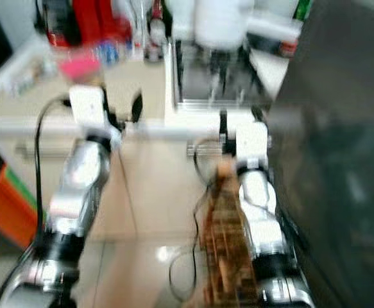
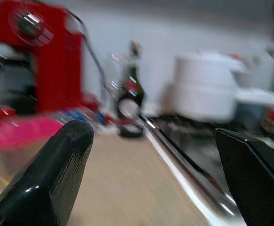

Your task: Restocking fridge

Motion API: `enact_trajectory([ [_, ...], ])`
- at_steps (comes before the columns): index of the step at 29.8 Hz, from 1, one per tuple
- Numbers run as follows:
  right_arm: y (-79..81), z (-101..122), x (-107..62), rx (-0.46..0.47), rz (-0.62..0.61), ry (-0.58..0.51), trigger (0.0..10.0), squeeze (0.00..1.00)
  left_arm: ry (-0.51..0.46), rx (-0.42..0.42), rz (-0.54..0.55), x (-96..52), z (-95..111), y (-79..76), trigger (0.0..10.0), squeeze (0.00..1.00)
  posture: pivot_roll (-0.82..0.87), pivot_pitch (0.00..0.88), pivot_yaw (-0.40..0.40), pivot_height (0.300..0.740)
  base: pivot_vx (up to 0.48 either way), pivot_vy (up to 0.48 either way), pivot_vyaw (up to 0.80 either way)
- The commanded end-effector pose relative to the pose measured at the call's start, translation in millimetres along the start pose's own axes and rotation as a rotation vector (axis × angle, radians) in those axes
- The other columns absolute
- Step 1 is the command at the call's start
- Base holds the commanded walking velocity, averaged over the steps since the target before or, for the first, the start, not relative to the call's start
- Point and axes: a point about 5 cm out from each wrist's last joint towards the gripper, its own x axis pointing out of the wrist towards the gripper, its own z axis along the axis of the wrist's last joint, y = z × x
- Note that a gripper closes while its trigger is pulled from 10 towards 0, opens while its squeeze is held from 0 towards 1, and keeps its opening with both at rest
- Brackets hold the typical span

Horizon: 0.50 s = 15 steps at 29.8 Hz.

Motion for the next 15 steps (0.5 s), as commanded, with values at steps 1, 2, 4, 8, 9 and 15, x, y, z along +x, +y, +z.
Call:
enact_trajectory([
  [1, 11.7, 16.9, 7.1, 0.038, 0.051, -0.053, 10.0, 0.0, -0.03, 0.01, 0.043, 0.9, 7.2, 9.5, 10.0, 0.11, -0.03, 0.007, -0.018, 0.74, 0.412, 0.244, 0.0],
  [2, 13.8, 23.5, 9.2, 0.046, 0.064, -0.076, 10.0, 0.0, -0.032, 0.013, 0.044, 1.0, 7.6, 9.7, 10.0, 0.11, -0.03, 0.007, -0.019, 0.74, 0.412, 0.247, 0.0],
  [4, 16.5, 32.7, 12.1, 0.063, 0.079, -0.109, 10.0, 0.0, -0.032, 0.011, 0.05, 1.3, 7.9, 9.6, 10.0, 0.06, -0.03, 0.003, -0.02, 0.74, 0.206, 0.124, 0.0],
  [8, 20.1, 36.6, 14.3, 0.082, 0.101, -0.12, 10.0, 0.0, -0.012, 0.018, 0.048, 4.6, 8.1, 7.6, 10.0, 0.0, -0.03, 0.0, -0.02, 0.74, 0.0, 0.0, 0.0],
  [9, 20.1, 36.6, 14.3, 0.082, 0.101, -0.12, 10.0, 0.0, -0.012, 0.018, 0.048, 4.6, 8.1, 7.6, 10.0, 0.0, -0.03, 0.0, -0.02, 0.74, 0.0, 0.0, 0.0],
  [15, 21.8, 28.0, 10.4, 0.076, 0.127, -0.072, 10.0, 0.0, 0.042, 0.053, 0.07, 18.6, 10.1, 21.6, 10.0, 0.0, -0.02, 0.0, -0.022, 0.74, 0.0, 0.0, 0.0],
])
